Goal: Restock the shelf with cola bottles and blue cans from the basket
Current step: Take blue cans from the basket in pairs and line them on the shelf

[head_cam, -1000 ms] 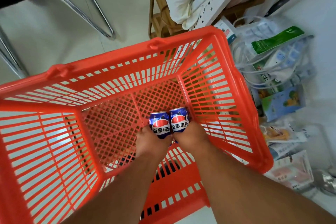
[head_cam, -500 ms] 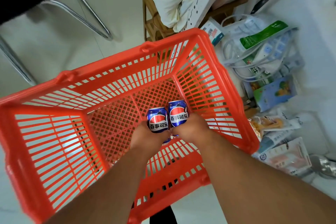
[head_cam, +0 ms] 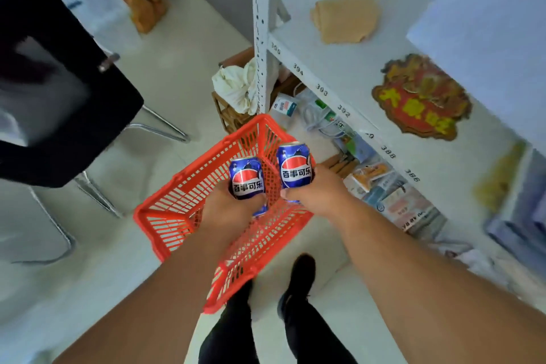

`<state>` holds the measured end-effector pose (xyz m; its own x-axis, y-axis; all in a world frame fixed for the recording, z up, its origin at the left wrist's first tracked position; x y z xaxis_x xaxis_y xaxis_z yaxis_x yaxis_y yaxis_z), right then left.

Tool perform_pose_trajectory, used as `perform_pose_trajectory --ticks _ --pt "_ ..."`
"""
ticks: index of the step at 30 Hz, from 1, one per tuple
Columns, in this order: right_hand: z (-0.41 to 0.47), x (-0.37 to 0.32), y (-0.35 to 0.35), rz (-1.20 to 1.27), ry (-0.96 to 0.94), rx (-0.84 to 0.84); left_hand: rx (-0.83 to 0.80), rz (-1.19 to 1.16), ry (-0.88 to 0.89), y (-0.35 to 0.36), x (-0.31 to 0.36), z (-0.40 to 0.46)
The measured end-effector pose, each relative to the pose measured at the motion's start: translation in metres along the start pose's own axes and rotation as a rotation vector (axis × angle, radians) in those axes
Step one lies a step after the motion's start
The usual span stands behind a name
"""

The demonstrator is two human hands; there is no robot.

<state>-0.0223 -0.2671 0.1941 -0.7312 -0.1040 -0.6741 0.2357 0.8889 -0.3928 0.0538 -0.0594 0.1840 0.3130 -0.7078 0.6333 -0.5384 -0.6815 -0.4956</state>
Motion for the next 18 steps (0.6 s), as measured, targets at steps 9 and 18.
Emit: perform_pose_trajectory --ticks 9,18 --pt "-0.175 -0.013 -0.051 0.293 -0.061 0.266 -0.203 0.145 0.376 -0.033 0.083 -0.105" --pt "-0.318 0.03 -0.065 0.541 -0.079 0.576 -0.438 0.272 0.677 -0.012 0.125 -0.21"
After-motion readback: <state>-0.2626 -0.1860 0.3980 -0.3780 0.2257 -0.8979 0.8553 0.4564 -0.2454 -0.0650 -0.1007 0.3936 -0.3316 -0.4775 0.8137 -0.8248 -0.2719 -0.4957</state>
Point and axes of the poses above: each hand's wrist, its own z-axis towards the middle knuckle, its own y-axis out of the palm, x = y × z, the point moved 8 cm from there along z, towards the middle knuckle, and after that the axes turned 9 degrees about z, right-handed, at the moved point
